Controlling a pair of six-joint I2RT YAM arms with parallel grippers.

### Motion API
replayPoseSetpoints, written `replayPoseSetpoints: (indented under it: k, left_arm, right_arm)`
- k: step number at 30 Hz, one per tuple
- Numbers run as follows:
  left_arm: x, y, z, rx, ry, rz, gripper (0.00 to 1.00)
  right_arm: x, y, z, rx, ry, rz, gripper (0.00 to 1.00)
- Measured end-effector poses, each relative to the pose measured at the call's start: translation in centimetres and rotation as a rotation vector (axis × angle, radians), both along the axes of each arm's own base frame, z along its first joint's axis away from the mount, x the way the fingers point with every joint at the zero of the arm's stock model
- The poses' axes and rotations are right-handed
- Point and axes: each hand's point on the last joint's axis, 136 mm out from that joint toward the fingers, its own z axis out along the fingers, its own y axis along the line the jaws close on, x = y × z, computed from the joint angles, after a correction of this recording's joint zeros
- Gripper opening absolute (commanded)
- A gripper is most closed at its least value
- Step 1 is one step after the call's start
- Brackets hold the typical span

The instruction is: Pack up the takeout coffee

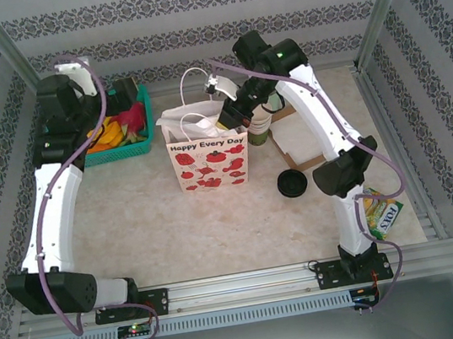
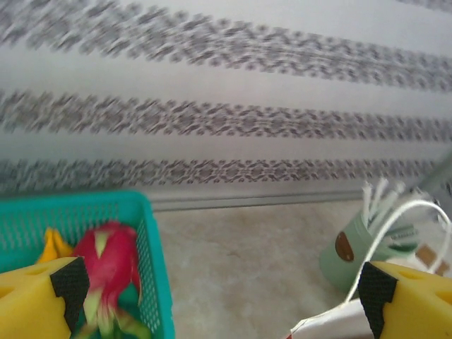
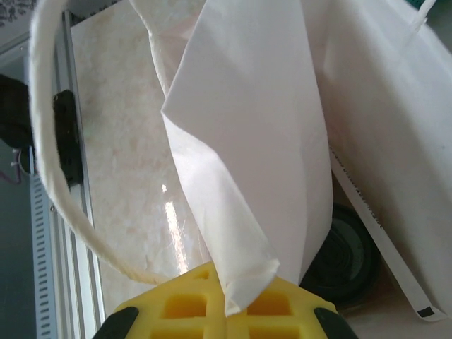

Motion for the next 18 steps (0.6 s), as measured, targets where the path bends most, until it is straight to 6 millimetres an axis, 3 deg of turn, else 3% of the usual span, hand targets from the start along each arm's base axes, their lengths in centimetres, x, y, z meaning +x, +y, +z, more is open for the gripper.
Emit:
replayPoseSetpoints:
  k: [3,8,11,18]
  left_arm:
    - [-1.1,1.0,-3.0,-0.099,0.101,0.101,1.0]
    - [-3.2,1.6,-10.7,-0.183,0.338,0.213,1.0]
    - [-4.4,1.4,-14.3,-0.21,0.456,0.237,1.0]
    - [-4.9,-1.0,-17.5,-0.244,0.578,0.202,1.0]
  right_arm:
    - [-0.5,-0.6,0.0,0.0,0.018,0.017,0.0]
    - [-0.6,-0.9,-1.0,-0.022,0.041,0.021,0.0]
    - [-0.3,-0.8,-1.9,-0.048,0.055,0.019,0.0]
    - [0.5,-0.5,-4.5,-0.118,0.076,0.02,0.0]
